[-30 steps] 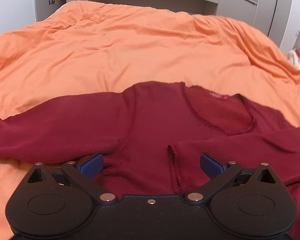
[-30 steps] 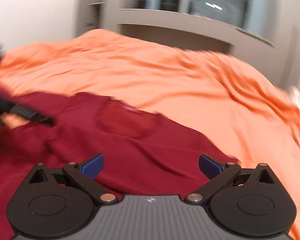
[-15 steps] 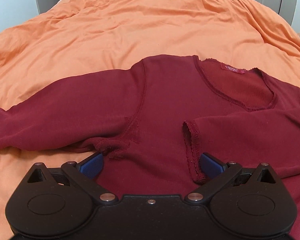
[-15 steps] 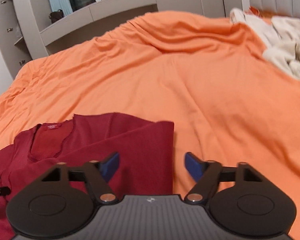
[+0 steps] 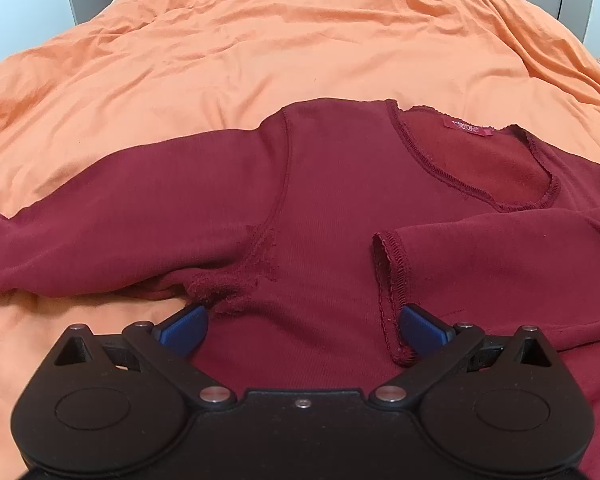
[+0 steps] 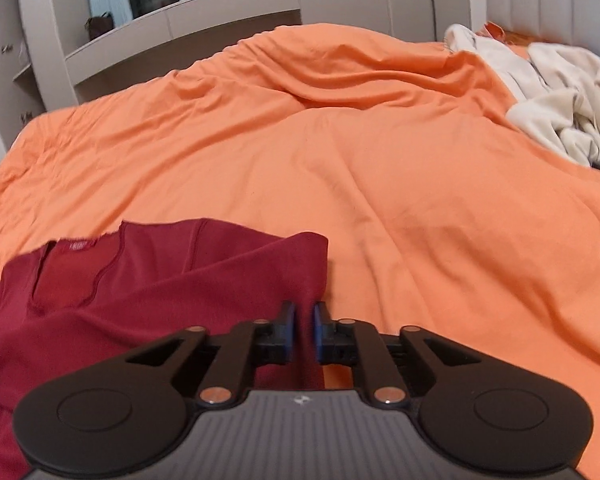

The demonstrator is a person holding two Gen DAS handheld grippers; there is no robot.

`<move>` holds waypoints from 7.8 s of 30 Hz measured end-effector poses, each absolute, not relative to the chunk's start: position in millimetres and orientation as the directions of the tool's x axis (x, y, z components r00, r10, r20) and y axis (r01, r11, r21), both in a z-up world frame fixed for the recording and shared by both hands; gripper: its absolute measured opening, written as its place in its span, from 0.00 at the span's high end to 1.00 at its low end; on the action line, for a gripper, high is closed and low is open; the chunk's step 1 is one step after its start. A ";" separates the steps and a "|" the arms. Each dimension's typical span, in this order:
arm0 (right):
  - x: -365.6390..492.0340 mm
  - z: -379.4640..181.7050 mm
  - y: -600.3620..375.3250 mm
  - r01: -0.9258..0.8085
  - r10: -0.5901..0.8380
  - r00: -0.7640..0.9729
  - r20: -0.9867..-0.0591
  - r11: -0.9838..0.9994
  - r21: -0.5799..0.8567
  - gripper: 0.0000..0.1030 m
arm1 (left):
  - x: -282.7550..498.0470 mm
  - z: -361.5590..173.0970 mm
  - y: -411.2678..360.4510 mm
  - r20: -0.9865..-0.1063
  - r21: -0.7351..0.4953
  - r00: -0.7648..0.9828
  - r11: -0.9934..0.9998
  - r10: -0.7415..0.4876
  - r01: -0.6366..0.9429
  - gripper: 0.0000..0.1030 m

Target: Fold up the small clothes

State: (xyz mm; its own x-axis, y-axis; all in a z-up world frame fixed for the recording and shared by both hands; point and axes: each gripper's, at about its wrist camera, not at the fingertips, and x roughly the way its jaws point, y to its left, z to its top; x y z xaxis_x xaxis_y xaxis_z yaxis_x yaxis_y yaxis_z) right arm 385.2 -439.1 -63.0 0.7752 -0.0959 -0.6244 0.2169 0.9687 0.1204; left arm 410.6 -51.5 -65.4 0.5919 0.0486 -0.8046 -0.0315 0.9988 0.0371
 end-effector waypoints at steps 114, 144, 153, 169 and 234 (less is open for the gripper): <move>199.9 -27.0 -286.1 0.120 0.029 0.867 -0.498 0.957 0.265 0.00 | 404.7 82.4 -76.5 -0.415 -0.175 0.904 0.984 -0.106 0.035 0.96; 169.7 -47.9 -304.5 0.230 -0.079 0.836 -0.543 0.949 0.216 0.00 | 380.5 21.6 -80.4 -0.683 -0.153 0.694 0.973 -0.229 0.171 0.03; 217.9 -36.6 -274.3 0.070 0.016 0.842 -0.540 0.988 0.139 0.00 | 385.4 20.1 18.4 -0.684 -0.047 0.729 0.998 -0.010 -0.030 0.01; 353.7 -60.8 -264.1 -0.058 0.152 0.796 -0.586 0.983 0.176 0.09 | 408.1 0.6 109.2 -0.698 -0.225 0.715 0.958 -0.031 -0.178 0.01; 206.3 -20.9 -264.7 -0.066 0.089 0.821 -0.564 0.996 0.061 0.00 | 297.8 39.5 82.1 -0.629 -0.140 0.775 0.989 -0.056 -0.042 0.01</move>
